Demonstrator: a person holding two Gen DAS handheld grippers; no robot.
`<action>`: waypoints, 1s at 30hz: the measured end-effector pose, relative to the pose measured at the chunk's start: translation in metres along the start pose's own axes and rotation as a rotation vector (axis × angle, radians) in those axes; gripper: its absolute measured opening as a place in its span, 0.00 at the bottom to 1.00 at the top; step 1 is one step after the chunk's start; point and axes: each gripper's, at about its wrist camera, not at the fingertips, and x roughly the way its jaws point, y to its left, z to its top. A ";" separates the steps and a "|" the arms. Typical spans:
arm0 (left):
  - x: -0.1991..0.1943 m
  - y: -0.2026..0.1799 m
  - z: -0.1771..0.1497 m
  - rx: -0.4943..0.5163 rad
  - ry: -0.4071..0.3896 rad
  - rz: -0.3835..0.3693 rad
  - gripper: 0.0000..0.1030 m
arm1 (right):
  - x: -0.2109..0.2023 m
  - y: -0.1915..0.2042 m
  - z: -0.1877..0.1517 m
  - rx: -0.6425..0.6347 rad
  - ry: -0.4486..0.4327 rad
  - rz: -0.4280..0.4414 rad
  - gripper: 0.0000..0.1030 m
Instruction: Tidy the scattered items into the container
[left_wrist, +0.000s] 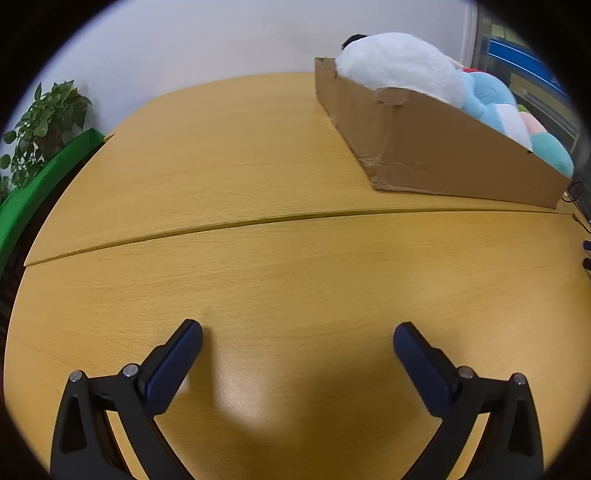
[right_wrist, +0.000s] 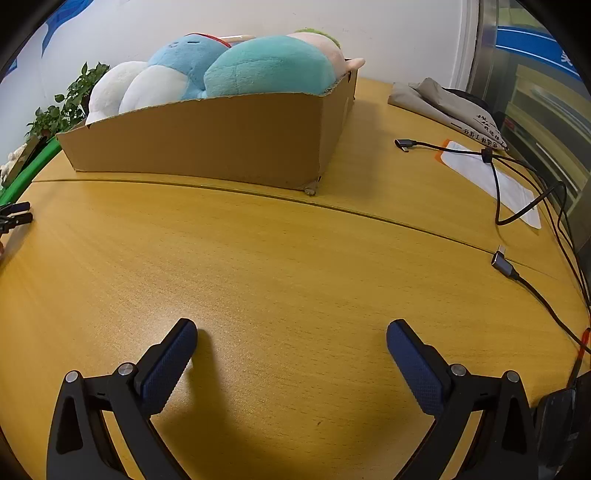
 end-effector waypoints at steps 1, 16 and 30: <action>0.000 -0.001 0.002 0.002 0.001 0.002 1.00 | 0.001 -0.003 0.004 0.003 0.005 0.002 1.00; 0.004 -0.003 0.012 0.110 0.011 -0.055 1.00 | 0.010 -0.013 0.015 -0.028 -0.001 0.033 1.00; 0.003 0.016 0.013 0.082 0.012 -0.029 1.00 | 0.019 -0.028 0.025 -0.054 0.001 0.045 1.00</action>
